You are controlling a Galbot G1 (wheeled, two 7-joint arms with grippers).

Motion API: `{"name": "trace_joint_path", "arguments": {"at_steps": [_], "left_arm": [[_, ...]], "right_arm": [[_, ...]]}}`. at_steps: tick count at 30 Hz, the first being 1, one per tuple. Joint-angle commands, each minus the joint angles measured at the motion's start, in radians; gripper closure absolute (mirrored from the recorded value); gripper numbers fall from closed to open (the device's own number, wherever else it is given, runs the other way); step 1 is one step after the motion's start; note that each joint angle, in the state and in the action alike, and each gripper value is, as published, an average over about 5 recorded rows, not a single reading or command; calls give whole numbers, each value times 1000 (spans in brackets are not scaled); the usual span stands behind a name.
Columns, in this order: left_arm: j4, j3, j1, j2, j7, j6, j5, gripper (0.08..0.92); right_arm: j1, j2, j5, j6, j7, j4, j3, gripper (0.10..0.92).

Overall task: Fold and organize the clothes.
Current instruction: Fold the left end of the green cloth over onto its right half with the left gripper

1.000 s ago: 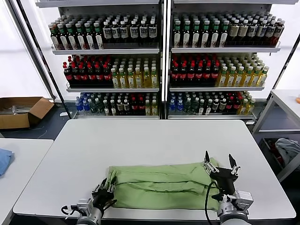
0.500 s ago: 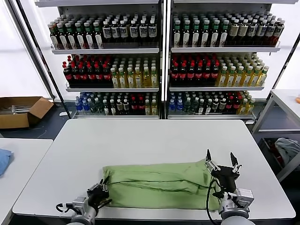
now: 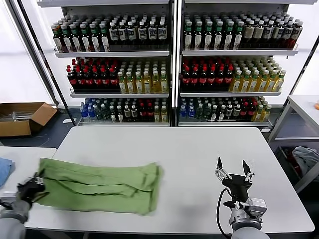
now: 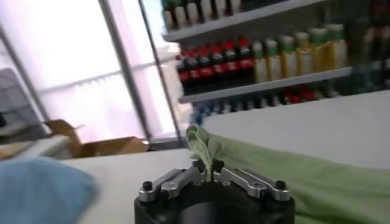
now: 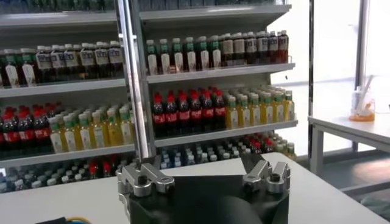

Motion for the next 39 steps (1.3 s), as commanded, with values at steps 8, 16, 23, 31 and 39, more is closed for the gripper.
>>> {"name": "trace_joint_path", "arguments": {"at_steps": [8,16,23,31,39], "left_arm": [[-175,167,14,-64,-6,53,17,890],[-294,392,-29,-188,-49,122,53,890],[-296,475,-50,-220,-55,152,88,890],[-247,536,-77,-246,-56,163,107,890],[-247,557,-107,-256,-48,172,112,890]], "right_arm": [[-52,-2,1,12,-2,23,33,203],[-86,7,-2,21,-1,33,40,203],[-105,20,-9,31,2,33,33,203],[-125,28,-11,41,7,30,44,203],[-138,43,-30,48,9,21,28,203]]}}
